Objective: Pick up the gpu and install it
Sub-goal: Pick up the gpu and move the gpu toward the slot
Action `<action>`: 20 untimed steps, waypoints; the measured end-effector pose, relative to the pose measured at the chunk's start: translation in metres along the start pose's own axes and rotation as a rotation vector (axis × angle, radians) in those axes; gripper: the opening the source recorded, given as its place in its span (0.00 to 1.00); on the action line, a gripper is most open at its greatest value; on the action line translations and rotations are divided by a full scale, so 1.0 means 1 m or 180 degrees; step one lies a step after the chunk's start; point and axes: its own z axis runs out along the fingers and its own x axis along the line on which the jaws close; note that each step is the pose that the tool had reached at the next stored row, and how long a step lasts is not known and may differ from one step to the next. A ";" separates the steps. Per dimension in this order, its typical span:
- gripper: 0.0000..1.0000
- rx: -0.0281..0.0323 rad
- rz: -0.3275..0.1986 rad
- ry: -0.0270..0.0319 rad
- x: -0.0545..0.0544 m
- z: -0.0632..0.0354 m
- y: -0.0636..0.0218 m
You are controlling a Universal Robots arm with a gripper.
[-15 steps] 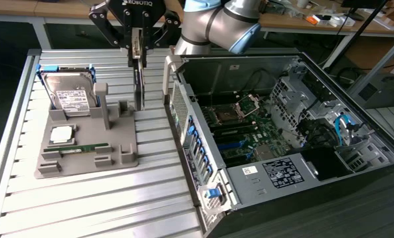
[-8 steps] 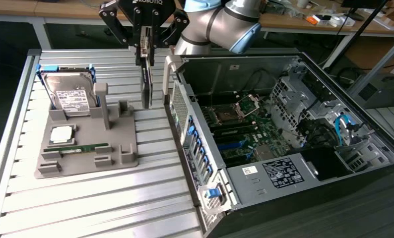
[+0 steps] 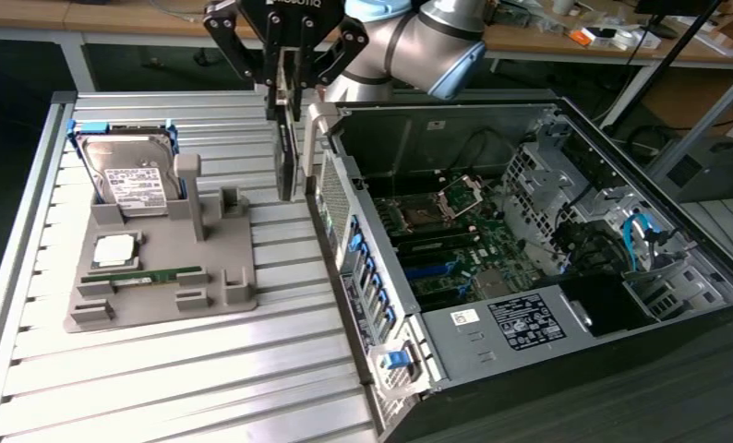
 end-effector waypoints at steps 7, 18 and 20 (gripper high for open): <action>0.27 0.0002 0.0001 0.0032 -0.009 -0.0003 -0.0006; 0.27 0.0004 0.0002 0.0053 -0.016 -0.0005 -0.0003; 0.27 0.0004 0.0002 0.0053 -0.016 -0.0005 -0.0003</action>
